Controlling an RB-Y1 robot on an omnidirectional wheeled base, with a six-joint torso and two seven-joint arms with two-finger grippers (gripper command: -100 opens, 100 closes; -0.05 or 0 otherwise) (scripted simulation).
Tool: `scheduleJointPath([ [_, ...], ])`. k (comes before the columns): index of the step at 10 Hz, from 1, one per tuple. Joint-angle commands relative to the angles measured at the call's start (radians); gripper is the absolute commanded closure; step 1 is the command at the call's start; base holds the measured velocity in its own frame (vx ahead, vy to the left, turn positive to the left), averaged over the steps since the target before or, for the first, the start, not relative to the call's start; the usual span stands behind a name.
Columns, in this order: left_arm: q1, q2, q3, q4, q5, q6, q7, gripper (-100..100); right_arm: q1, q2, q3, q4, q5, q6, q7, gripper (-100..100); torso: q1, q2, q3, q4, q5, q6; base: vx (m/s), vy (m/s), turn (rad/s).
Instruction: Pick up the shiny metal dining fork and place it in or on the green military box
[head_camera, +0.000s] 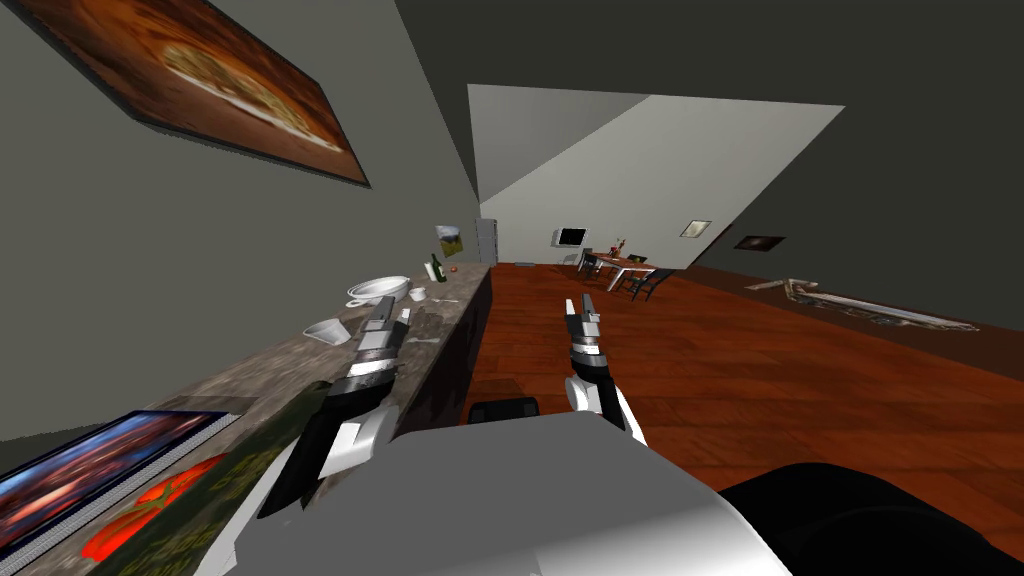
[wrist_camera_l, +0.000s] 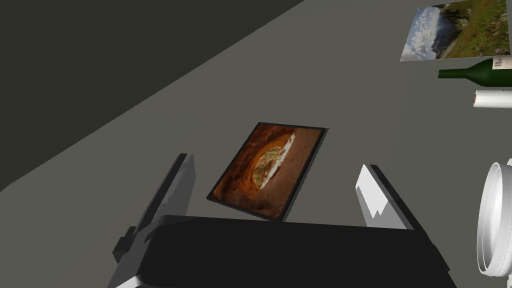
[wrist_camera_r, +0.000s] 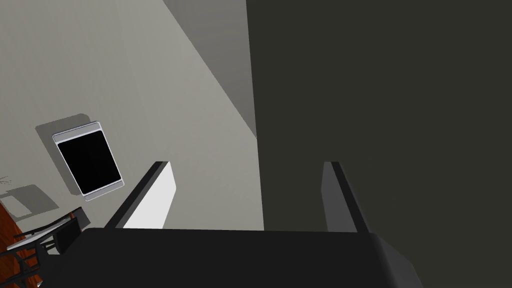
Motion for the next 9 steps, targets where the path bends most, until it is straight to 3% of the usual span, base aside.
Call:
scheduleJointPath([
  [1, 0.013, 0.019, 0.014, -0.010, 0.019, 0.050, 0.000, -100, 0.000, 0.000, 0.000, 0.000, 0.000, 0.000, 0.000, 0, 0.000, 0.000, 0.000, 0.000, 0.000, 0.000, 0.009, 0.018, -0.035],
  [9, 0.058, 0.087, 0.078, -0.042, 0.097, 0.259, 0.003, -100, 0.000, 0.000, 0.000, 0.000, 0.000, 0.000, 0.000, 0, 0.000, 0.000, 0.000, 0.000, 0.000, 0.000, 0.005, 0.021, -0.041],
])
